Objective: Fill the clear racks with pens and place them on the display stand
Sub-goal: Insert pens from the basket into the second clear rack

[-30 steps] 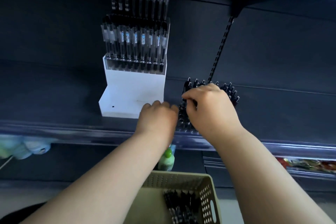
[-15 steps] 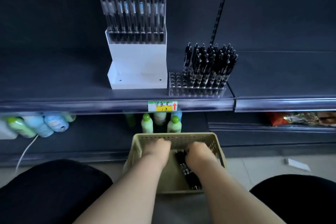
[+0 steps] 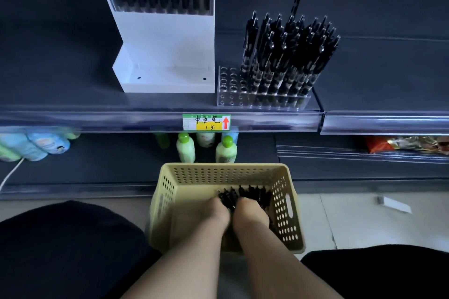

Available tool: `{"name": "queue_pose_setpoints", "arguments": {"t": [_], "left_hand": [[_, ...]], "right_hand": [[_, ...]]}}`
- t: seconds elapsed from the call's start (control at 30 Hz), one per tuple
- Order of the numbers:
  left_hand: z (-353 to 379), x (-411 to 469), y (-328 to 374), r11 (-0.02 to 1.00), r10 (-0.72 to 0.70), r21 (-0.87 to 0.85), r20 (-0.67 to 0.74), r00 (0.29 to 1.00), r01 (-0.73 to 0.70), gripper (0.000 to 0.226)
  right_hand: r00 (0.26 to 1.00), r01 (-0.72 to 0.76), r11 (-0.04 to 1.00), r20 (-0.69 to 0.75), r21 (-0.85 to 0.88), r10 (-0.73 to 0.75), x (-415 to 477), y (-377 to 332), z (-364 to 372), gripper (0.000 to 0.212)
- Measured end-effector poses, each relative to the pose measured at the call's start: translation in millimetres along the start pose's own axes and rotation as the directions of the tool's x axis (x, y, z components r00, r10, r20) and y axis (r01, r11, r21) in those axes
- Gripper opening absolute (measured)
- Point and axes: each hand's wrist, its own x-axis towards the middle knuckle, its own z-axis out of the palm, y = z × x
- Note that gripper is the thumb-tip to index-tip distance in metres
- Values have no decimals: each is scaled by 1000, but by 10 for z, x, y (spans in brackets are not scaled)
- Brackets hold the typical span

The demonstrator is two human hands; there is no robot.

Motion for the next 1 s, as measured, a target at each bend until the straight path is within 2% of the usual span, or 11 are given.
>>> {"name": "queue_pose_setpoints", "arguments": {"t": [0.13, 0.3, 0.6, 0.7, 0.8, 0.9, 1.0], "left_hand": [[54, 111, 33, 994, -32, 104, 28, 999, 29, 30], [94, 188, 18, 996, -74, 50, 67, 995, 71, 31], [-30, 193, -55, 997, -5, -77, 103, 995, 13, 27], [-100, 140, -75, 994, 34, -104, 68, 997, -26, 28], [-172, 73, -56, 988, 139, -75, 26, 990, -137, 21], [-299, -31, 2, 961, 264, -91, -3, 965, -263, 23], [-477, -164, 64, 938, 344, -9, -82, 936, -345, 34]], "right_hand": [[1000, -18, 1000, 22, 25, 18, 95, -22, -5, 32], [998, -34, 997, 47, 65, 31, 166, -34, 1, 37], [990, 0, 983, 140, 183, -26, 177, -55, -20, 29], [994, 20, 952, 92, 306, -51, 137, -43, 9, 27], [999, 48, 924, 4, 380, -53, 73, -52, 1, 33], [991, 131, 922, -84, 364, -108, -8, -103, -75, 33], [972, 207, 914, -183, 350, -150, -122, -167, -212, 28]]}}
